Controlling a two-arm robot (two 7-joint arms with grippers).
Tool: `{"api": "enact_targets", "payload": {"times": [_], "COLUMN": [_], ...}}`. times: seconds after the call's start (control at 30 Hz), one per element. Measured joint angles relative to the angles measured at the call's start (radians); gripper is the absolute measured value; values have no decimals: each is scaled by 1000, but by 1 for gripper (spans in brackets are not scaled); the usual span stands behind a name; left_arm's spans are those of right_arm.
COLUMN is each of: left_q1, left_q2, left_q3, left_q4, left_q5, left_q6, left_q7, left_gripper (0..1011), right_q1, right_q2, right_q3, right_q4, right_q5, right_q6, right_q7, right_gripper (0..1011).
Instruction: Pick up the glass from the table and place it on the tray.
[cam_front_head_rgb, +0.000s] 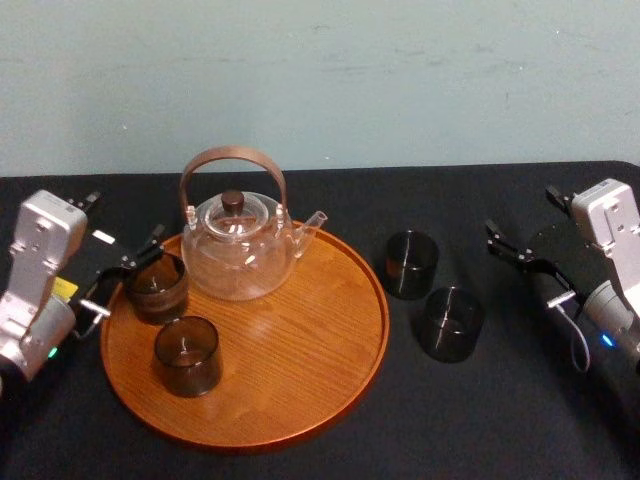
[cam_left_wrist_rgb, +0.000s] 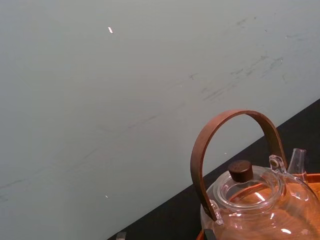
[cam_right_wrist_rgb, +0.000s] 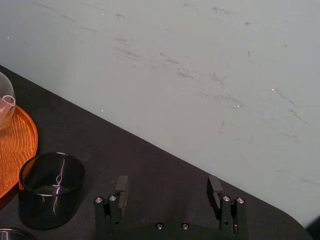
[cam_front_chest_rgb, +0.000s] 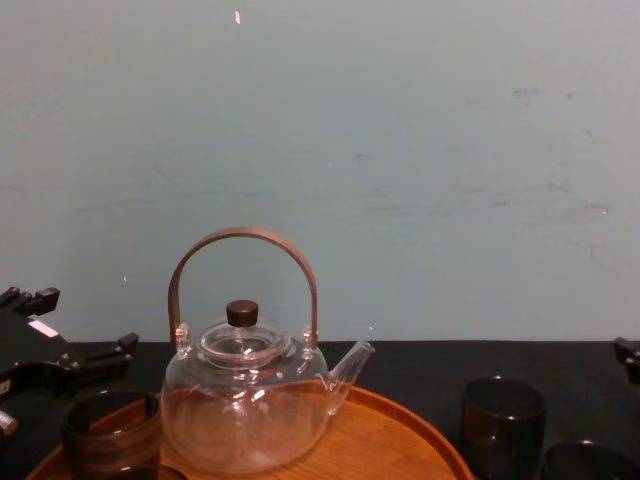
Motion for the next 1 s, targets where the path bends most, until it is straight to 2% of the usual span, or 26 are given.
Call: {"api": "enact_targets", "payload": {"times": [1.0], "left_q1": [0], "left_q2": [0], "left_q3": [0], "left_q4": [0], "left_q5": [0], "left_q6": [0], "left_q7": [0], "left_gripper": [1001], "right_q1": [0], "right_q2": [0], "right_q3": [0], "right_q4": [0], "right_q5": [0], "right_q6": [0], "right_q7": [0], "right_gripper": [1002]}}
